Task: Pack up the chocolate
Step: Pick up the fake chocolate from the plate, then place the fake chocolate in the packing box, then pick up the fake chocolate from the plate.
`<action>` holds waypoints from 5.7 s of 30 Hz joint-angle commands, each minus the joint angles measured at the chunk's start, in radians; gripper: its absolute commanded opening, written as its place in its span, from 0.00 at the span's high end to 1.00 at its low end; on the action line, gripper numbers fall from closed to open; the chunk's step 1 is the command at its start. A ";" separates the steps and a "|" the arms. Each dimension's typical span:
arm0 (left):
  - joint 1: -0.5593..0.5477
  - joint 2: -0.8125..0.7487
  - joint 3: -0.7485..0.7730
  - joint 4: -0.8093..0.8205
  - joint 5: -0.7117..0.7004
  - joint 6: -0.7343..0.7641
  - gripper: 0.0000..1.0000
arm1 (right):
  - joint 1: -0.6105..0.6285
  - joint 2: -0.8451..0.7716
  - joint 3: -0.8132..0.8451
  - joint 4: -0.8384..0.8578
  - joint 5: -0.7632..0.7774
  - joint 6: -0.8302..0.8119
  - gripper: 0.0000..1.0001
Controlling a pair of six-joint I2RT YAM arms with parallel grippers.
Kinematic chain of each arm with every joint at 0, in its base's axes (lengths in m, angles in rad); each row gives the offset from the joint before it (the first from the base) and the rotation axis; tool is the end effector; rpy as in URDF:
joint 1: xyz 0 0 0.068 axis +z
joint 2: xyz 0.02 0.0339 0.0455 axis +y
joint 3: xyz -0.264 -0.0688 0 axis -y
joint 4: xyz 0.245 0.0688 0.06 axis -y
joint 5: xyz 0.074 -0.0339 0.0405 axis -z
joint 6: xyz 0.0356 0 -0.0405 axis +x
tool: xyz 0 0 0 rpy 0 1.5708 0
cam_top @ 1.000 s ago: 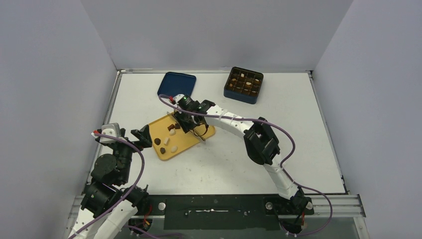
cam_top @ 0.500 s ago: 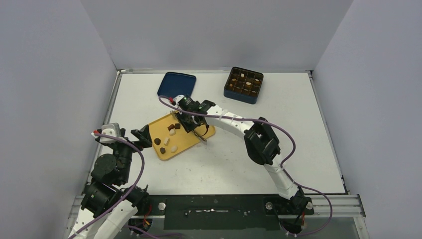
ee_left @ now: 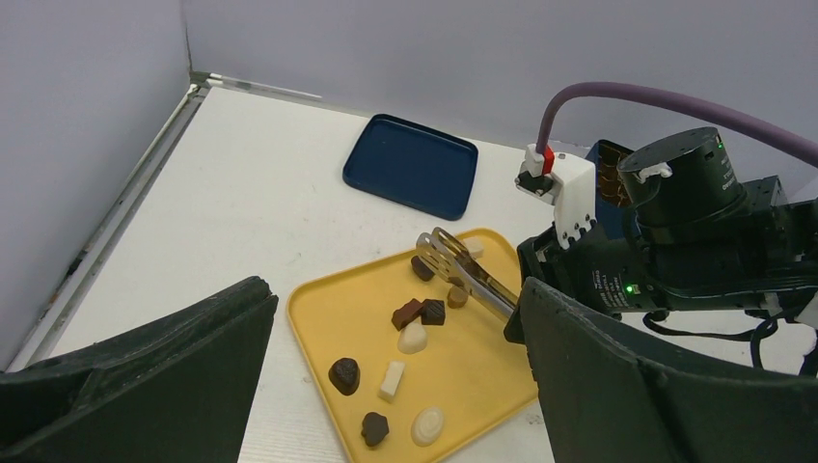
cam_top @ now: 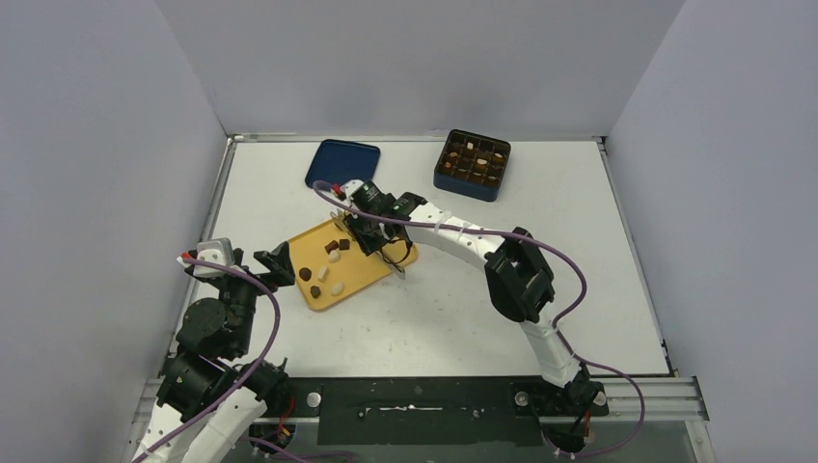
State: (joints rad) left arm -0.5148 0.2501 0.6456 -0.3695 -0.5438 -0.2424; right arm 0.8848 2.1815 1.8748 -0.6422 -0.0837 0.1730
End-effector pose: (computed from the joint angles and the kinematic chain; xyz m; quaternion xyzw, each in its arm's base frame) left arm 0.0714 -0.0192 0.3313 -0.0993 0.6921 -0.0809 0.7103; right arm 0.3061 0.3786 0.2240 -0.3434 0.8871 0.1886 0.2438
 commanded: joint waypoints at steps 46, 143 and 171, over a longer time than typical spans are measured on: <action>0.006 0.011 0.008 0.040 0.015 0.006 0.03 | -0.029 0.007 0.060 0.046 -0.088 -0.013 0.73; 0.006 0.040 0.005 0.048 0.029 0.005 0.03 | -0.567 -0.305 -0.195 0.107 0.001 0.030 0.59; 0.007 0.048 0.016 0.027 -0.020 0.009 0.03 | -0.165 -0.525 -0.542 0.252 -0.175 -0.001 0.59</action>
State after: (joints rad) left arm -0.5148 0.2955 0.6456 -0.3698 -0.5453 -0.2420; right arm 0.6632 1.6863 1.3315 -0.4683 -0.2348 0.1947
